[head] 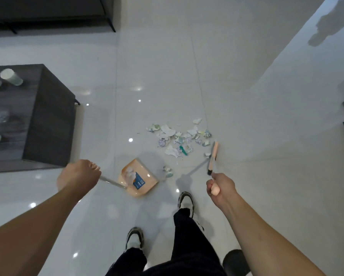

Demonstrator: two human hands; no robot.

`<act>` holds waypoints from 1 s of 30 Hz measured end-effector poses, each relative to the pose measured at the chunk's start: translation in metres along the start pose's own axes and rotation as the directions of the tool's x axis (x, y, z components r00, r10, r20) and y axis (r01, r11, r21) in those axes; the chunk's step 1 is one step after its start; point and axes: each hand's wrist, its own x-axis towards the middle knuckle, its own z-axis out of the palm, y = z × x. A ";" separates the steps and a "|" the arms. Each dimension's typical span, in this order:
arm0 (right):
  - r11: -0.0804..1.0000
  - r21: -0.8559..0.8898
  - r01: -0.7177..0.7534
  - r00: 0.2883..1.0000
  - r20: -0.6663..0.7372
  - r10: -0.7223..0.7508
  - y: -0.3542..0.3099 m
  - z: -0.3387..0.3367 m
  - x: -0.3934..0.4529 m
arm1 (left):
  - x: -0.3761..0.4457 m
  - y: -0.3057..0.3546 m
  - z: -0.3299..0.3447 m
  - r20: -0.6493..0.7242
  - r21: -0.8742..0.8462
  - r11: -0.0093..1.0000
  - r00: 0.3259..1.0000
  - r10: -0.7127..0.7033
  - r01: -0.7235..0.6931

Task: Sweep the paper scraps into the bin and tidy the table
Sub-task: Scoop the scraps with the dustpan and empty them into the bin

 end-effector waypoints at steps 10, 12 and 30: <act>0.974 -0.227 0.026 0.999 -0.024 -0.032 -0.107 0.021 0.058 | -0.011 0.070 0.003 0.017 0.063 0.997 0.999 -0.052 0.051; 0.955 -0.297 0.009 1.000 -0.001 -0.010 -0.111 0.027 0.064 | -0.014 0.070 0.008 0.010 0.080 0.995 0.998 -0.060 0.059; 0.743 -0.639 0.199 0.980 0.112 -0.166 -0.129 0.095 0.104 | -0.007 0.029 0.031 -0.060 0.087 0.993 0.996 -0.069 0.074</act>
